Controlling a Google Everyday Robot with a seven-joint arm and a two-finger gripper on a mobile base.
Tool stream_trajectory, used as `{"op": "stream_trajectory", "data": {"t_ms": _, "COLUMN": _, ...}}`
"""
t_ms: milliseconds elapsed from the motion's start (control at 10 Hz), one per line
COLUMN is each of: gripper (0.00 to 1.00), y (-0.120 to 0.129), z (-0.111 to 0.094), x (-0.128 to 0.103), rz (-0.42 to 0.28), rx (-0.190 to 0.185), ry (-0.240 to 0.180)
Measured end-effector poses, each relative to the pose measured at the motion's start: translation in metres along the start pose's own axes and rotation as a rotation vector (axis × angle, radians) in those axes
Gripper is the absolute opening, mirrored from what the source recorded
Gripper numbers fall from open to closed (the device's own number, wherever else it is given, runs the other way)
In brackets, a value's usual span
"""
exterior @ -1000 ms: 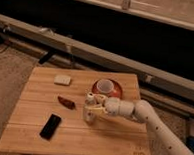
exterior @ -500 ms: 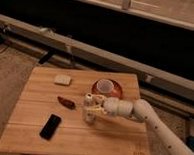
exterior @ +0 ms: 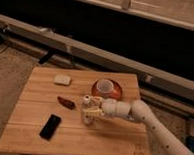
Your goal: Stand the bottle upright
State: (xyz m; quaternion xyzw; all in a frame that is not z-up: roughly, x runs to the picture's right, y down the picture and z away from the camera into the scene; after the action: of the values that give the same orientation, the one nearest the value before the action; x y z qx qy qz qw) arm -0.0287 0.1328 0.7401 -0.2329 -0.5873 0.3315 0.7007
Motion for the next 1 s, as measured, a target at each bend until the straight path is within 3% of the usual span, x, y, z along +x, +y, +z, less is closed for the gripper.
{"op": "stream_trajectory", "data": {"t_ms": 200, "gripper": 0.77, "y": 0.0010, "z": 0.0013, "x": 0.0006, "rz": -0.002, "rx": -0.002, "ry": 0.006}}
{"op": "stream_trajectory", "data": {"t_ms": 300, "gripper": 0.80, "y": 0.0011, "z": 0.0017, "x": 0.0006, "rz": -0.002, "rx": -0.003, "ry": 0.008}}
{"op": "stream_trajectory", "data": {"t_ms": 1000, "gripper": 0.80, "y": 0.0036, "z": 0.0033, "x": 0.0039, "rz": 0.001, "rx": -0.013, "ry": 0.022}}
